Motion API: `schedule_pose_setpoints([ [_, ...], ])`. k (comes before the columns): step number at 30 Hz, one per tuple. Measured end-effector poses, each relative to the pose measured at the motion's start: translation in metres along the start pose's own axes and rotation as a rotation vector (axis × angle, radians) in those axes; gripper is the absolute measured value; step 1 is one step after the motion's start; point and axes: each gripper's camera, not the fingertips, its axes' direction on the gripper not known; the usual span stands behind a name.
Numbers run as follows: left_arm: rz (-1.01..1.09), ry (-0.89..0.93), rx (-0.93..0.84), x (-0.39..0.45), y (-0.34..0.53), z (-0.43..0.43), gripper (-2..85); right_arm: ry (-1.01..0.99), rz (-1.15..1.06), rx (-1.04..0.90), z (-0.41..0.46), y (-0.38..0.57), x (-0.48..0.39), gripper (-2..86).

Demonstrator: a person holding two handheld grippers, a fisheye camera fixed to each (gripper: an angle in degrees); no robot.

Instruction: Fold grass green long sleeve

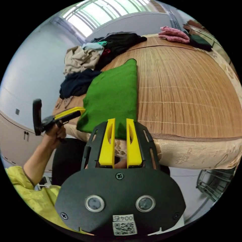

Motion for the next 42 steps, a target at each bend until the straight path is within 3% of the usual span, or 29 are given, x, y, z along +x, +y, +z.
schedule_pose_setpoints([
  [2, 0.044, -0.024, -0.092, 0.008, -0.015, 0.017, 4.7, 0.122, -0.045, -0.13, 0.022, -0.009, -0.011, 6.5],
  [14, 0.113, -0.033, -0.054, 0.019, -0.059, -0.018, 2.6, 0.322, -0.239, -0.144, 0.027, -0.039, -0.043, 6.2],
  [24, 0.112, -0.065, -0.087, 0.017, -0.091, -0.038, 2.5, 0.273, -0.217, -0.209, 0.011, -0.075, -0.011, 6.3],
  [27, 0.104, -0.056, -0.081, 0.011, -0.095, -0.041, 2.5, 0.135, -0.185, -0.213, -0.007, -0.087, 0.015, 8.3],
  [32, 0.084, -0.03, -0.078, -0.003, -0.101, -0.044, 2.5, -0.351, 0.073, 0.006, -0.052, -0.123, 0.116, 14.9],
  [35, 0.076, -0.007, -0.073, -0.013, -0.102, -0.044, 2.5, -0.561, 0.175, -0.052, -0.045, -0.151, 0.167, 18.2],
  [42, 0.069, 0.033, -0.08, -0.035, -0.107, -0.04, 2.5, -0.72, 0.243, -0.176, -0.024, -0.193, 0.229, 18.3],
])
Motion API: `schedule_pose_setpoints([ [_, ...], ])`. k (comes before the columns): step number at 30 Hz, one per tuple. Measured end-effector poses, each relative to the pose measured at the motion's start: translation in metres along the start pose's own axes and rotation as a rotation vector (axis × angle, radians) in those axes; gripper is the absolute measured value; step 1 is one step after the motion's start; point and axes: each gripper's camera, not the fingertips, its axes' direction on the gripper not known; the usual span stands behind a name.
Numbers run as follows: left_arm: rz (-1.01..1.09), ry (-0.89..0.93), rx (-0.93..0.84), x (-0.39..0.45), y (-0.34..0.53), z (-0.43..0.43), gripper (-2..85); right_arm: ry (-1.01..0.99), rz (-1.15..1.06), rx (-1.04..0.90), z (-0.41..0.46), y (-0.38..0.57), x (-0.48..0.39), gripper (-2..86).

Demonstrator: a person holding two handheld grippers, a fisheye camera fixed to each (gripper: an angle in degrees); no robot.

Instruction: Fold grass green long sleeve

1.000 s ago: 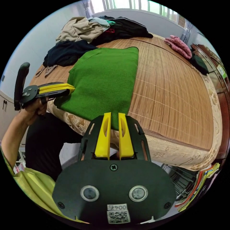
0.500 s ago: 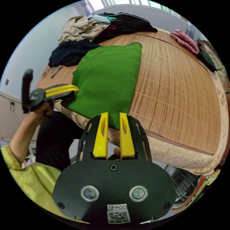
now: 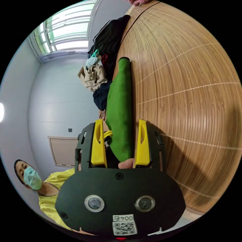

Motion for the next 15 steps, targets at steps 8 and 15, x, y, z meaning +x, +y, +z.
schedule_pose_setpoints([
  [8, 0.0, 0.012, 0.004, -0.018, 0.001, 0.007, 2.5, -0.044, -0.04, -0.11, -0.011, -0.036, 0.004, 16.7],
  [15, -0.006, 0.026, -0.002, -0.035, 0.002, 0.016, 2.3, -0.037, -0.03, -0.174, -0.009, -0.058, 0.003, 12.0],
])
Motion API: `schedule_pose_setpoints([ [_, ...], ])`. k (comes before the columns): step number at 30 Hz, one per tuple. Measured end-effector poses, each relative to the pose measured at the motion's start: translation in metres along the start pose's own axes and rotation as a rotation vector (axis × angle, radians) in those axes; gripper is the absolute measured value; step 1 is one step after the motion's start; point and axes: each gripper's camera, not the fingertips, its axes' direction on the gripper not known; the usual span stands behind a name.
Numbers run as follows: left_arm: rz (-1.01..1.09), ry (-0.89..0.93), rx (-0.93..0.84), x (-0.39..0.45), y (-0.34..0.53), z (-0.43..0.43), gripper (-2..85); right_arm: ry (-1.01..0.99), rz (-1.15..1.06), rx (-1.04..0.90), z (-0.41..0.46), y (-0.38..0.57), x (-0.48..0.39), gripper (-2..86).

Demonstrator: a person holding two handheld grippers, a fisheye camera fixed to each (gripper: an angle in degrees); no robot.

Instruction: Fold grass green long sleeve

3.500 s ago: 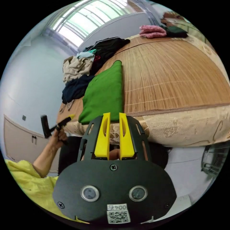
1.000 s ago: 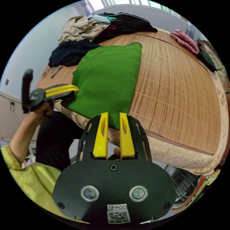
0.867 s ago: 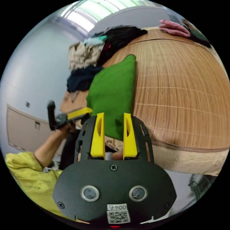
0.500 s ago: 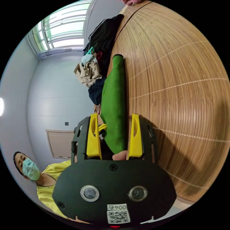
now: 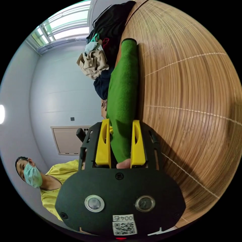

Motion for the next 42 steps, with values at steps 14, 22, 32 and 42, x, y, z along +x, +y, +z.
schedule_pose_setpoints([
  [14, 0.006, 0.049, -0.005, -0.015, -0.003, 0.008, 1.1, 0.431, -0.056, -0.016, -0.043, -0.024, -0.069, 5.3],
  [22, 0.026, 0.046, -0.037, -0.008, 0.009, 0.02, 0.8, 0.642, 0.111, 0.106, -0.175, 0.019, -0.042, 5.2],
  [32, 0.099, -0.042, -0.028, 0.004, 0.014, 0.032, 0.8, 1.092, 0.422, 0.181, -0.345, 0.105, -0.028, 5.3],
  [42, 0.079, -0.085, -0.076, -0.009, 0.035, 0.069, 0.7, 1.474, 0.612, 0.166, -0.37, 0.149, -0.008, 6.1],
])
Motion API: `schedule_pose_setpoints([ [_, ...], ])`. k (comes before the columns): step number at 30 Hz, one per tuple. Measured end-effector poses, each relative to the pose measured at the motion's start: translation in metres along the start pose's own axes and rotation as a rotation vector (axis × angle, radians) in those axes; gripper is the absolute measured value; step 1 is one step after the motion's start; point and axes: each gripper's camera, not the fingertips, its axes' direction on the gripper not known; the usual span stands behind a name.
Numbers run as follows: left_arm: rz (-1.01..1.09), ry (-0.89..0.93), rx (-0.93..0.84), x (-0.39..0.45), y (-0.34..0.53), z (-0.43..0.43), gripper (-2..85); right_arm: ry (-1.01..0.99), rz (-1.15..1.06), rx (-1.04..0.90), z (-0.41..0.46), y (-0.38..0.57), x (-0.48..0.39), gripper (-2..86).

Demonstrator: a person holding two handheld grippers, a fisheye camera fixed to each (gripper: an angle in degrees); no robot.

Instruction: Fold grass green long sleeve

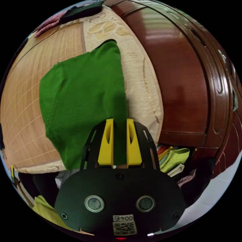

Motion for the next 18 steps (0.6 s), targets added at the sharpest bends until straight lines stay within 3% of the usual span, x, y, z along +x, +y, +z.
schedule_pose_setpoints([
  [4, 0.013, -0.037, -0.016, 0.0, 0.014, 0.014, 0.7, 0.341, 0.115, 0.163, -0.008, 0.034, -0.019, 2.1],
  [6, 0.025, -0.066, -0.014, 0.0, 0.022, 0.018, 0.8, 0.329, 0.128, 0.271, -0.02, 0.059, -0.028, 0.3],
  [9, 0.001, -0.085, 0.034, -0.006, 0.041, 0.019, 0.8, -0.038, 0.08, 0.399, -0.034, 0.108, -0.043, -0.5],
  [11, -0.016, -0.052, 0.047, -0.011, 0.053, 0.02, 0.9, -0.413, -0.005, 0.514, -0.036, 0.157, -0.061, -0.7],
  [18, -0.092, -0.004, 0.142, -0.03, 0.115, 0.013, 3.2, -1.064, -0.183, 0.541, -0.004, 0.274, -0.157, -0.2],
])
